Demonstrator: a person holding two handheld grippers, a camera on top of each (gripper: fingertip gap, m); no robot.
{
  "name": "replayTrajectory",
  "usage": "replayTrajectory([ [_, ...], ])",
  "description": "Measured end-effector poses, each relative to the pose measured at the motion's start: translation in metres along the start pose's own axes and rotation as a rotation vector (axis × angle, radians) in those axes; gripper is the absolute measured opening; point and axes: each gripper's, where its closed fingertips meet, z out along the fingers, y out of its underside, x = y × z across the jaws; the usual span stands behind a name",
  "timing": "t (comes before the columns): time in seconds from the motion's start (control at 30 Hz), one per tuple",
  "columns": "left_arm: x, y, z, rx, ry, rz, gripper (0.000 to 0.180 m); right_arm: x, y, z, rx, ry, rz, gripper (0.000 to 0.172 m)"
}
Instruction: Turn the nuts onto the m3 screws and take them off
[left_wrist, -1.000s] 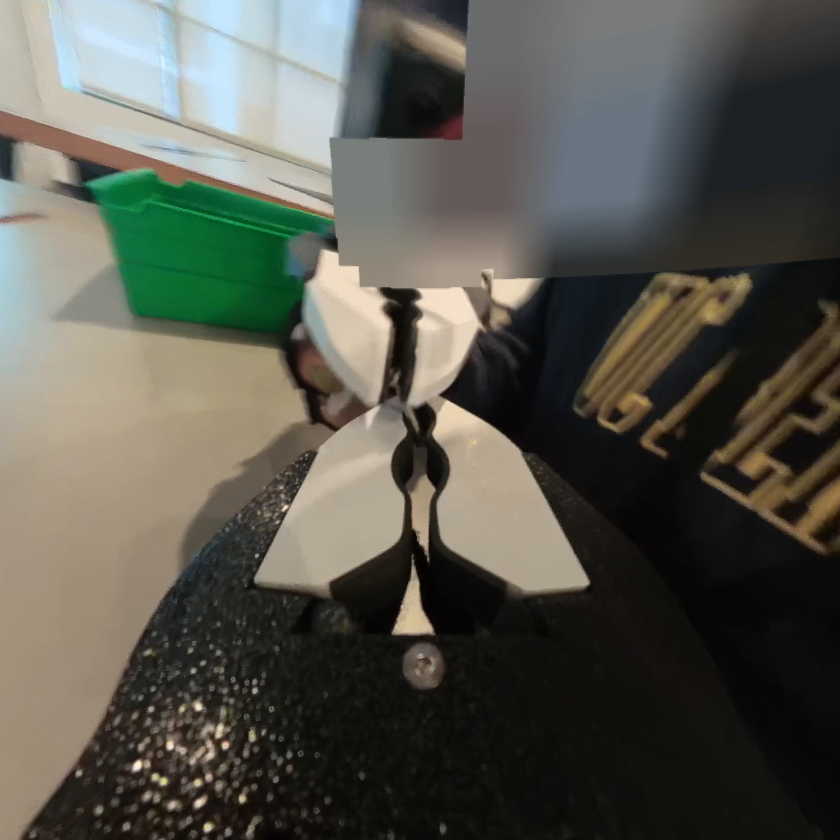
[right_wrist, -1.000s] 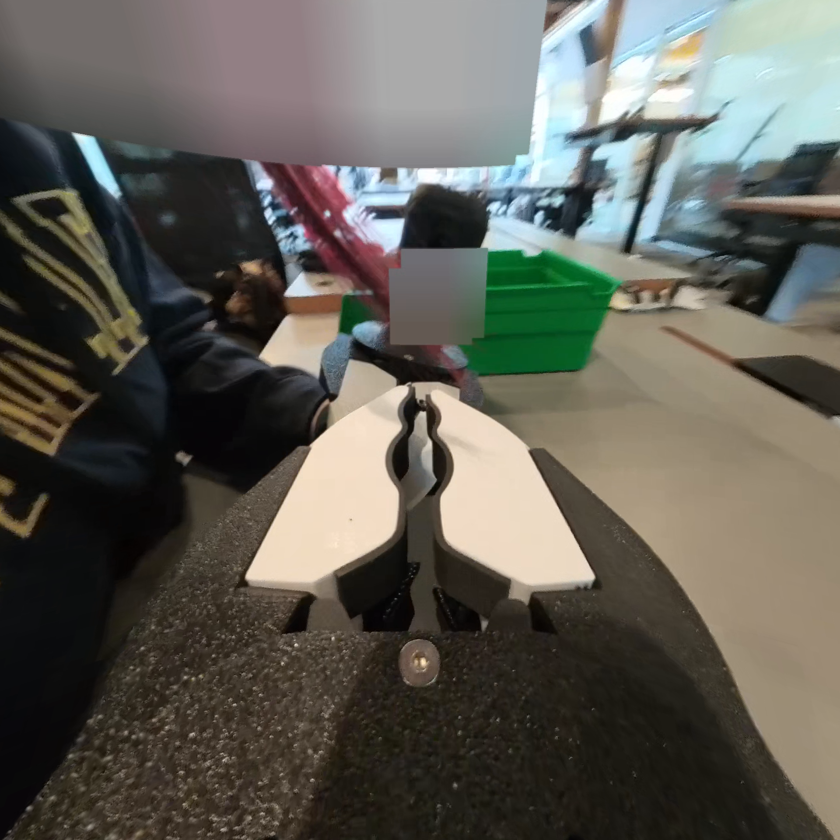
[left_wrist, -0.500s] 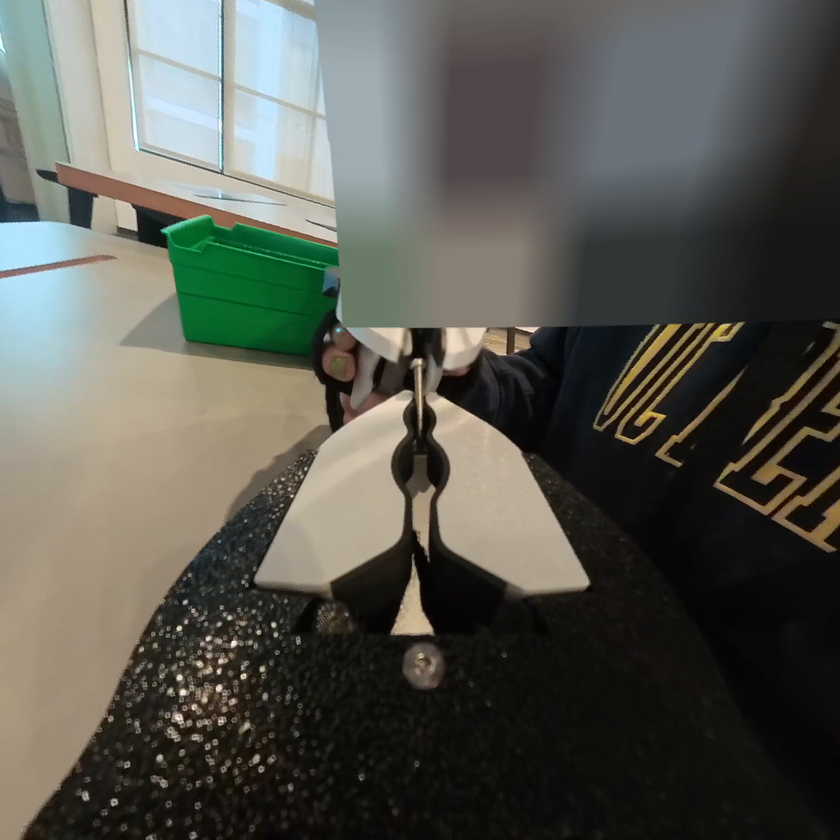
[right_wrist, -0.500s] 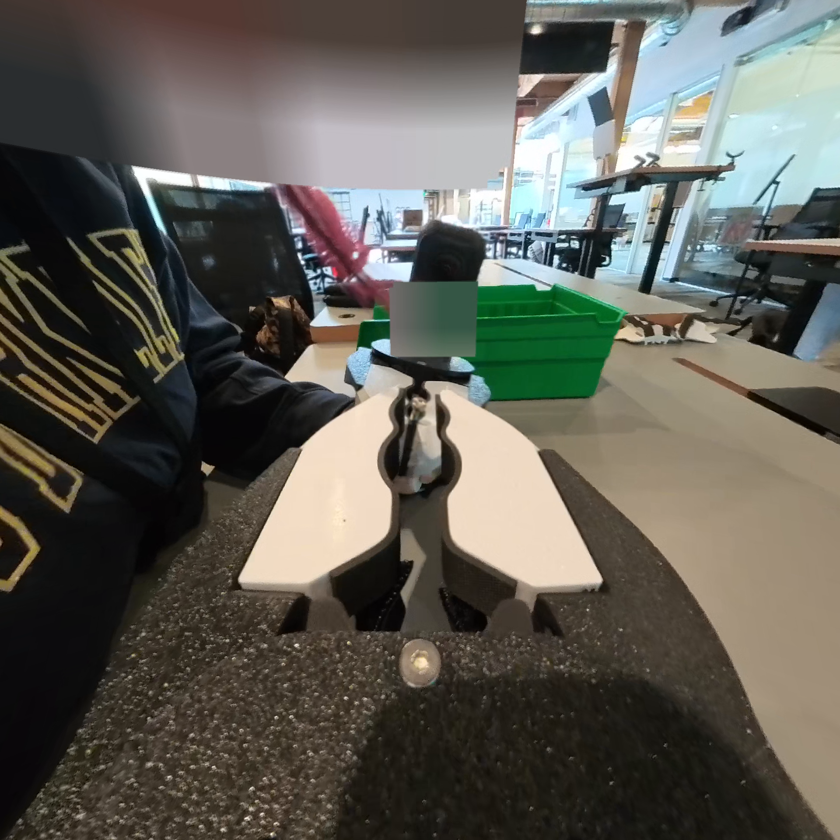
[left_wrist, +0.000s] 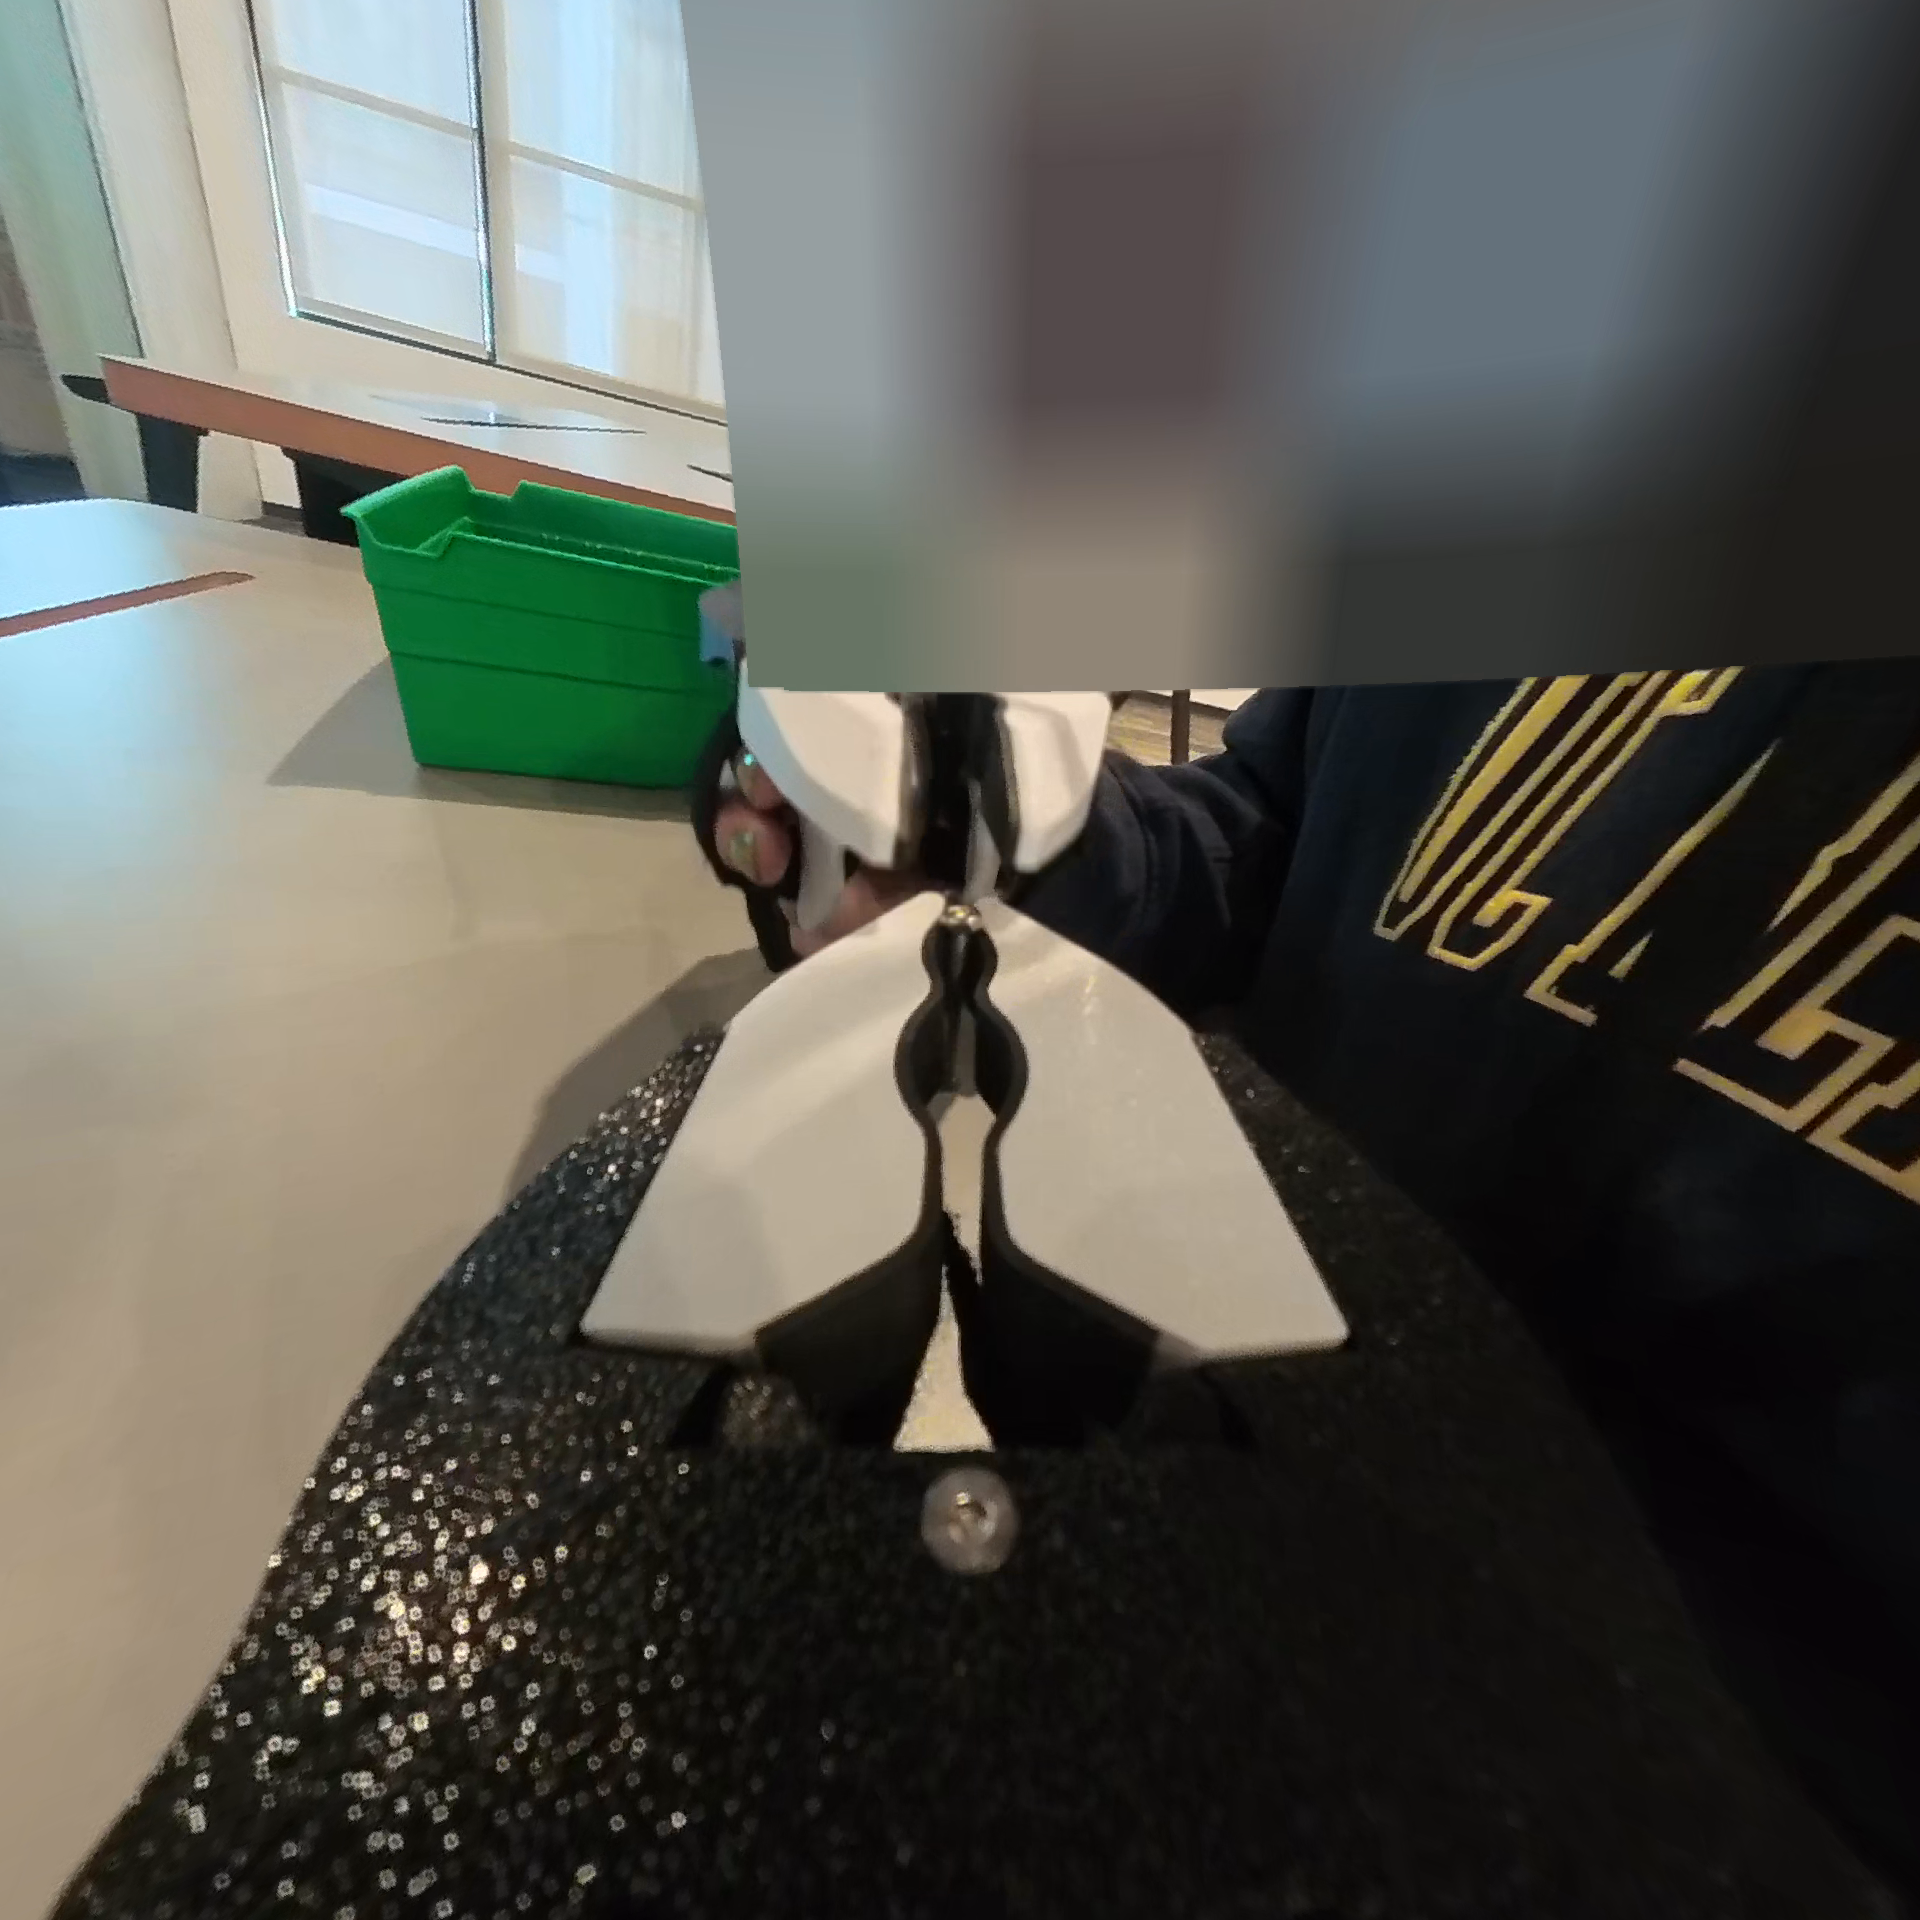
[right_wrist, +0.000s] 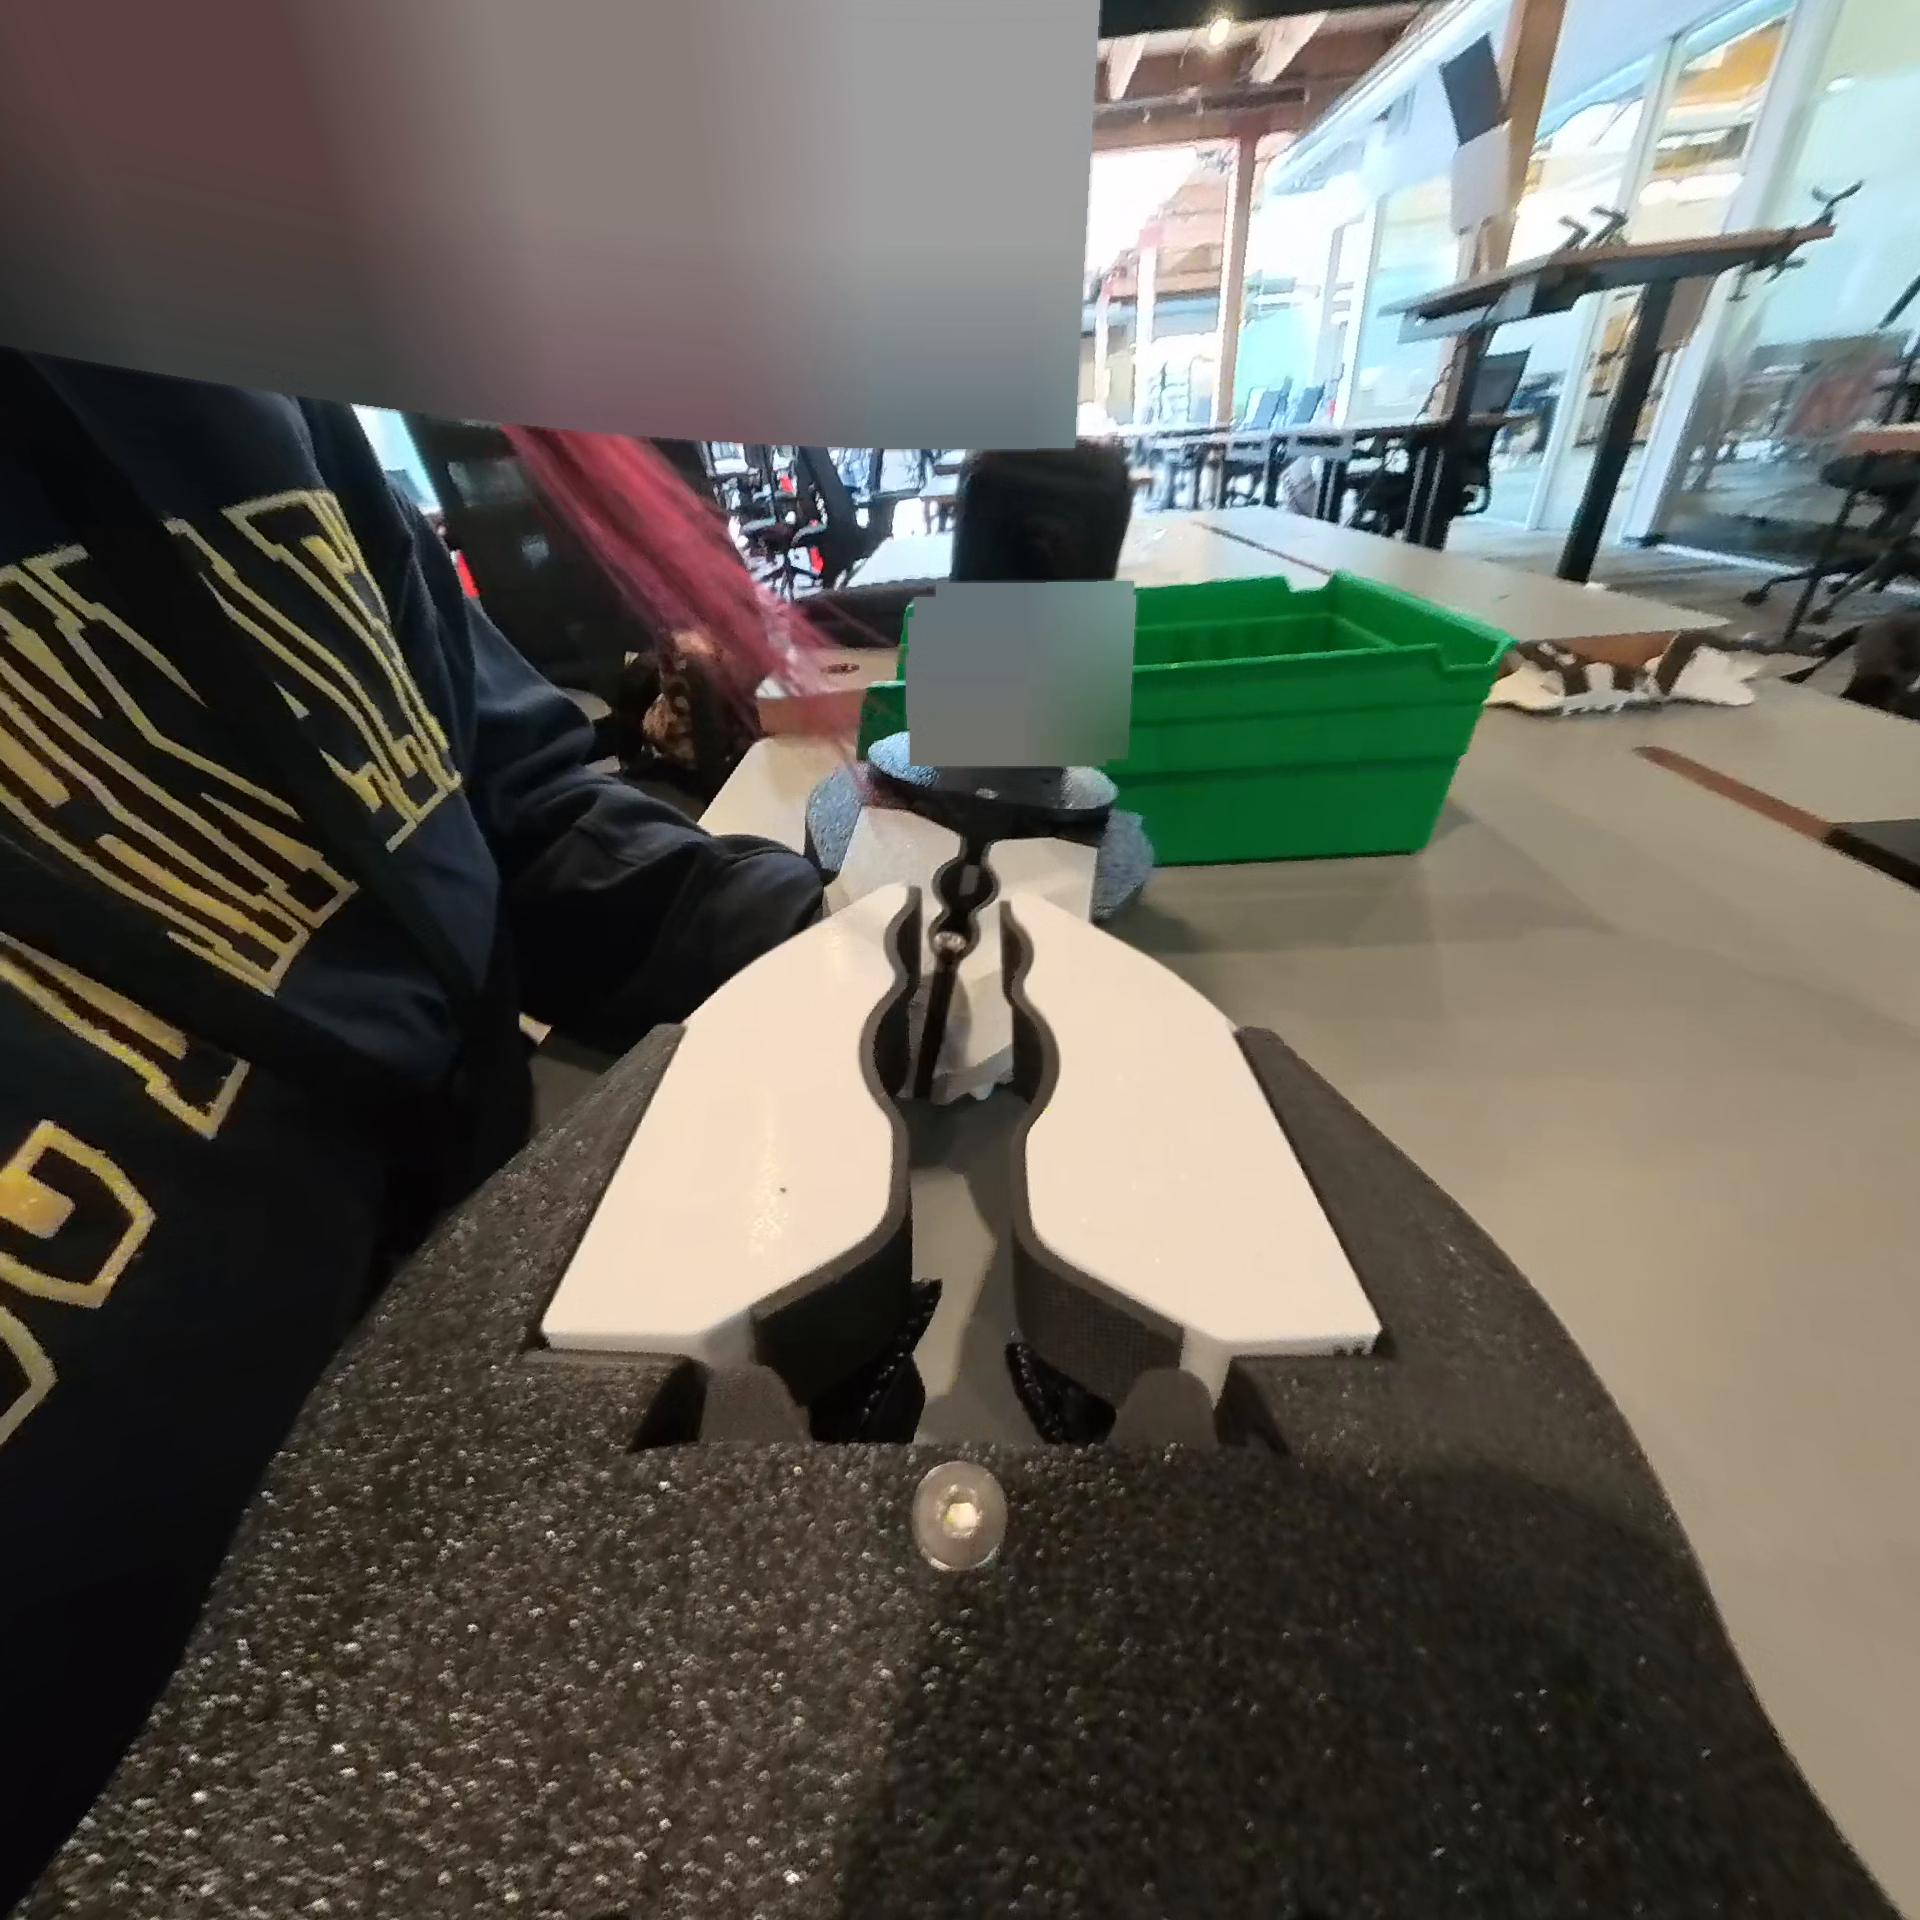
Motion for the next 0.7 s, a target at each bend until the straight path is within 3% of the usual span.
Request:
replayTrajectory([
  [0.03, 0.000, 0.000, 0.000, -0.002, -0.003, 0.002, 0.000, 0.002, -0.002, -0.002, 0.007, 0.007, -0.001, 0.014],
  [0.4, -0.013, 0.005, -0.001, -0.050, -0.114, 0.045, 0.000, 0.003, 0.008, -0.005, -0.046, -0.011, 0.018, 0.009],
  [0.7, -0.032, -0.001, -0.013, -0.015, -0.269, 0.064, 0.000, 0.025, 0.019, -0.014, -0.107, 0.100, 0.033, 0.017],
])
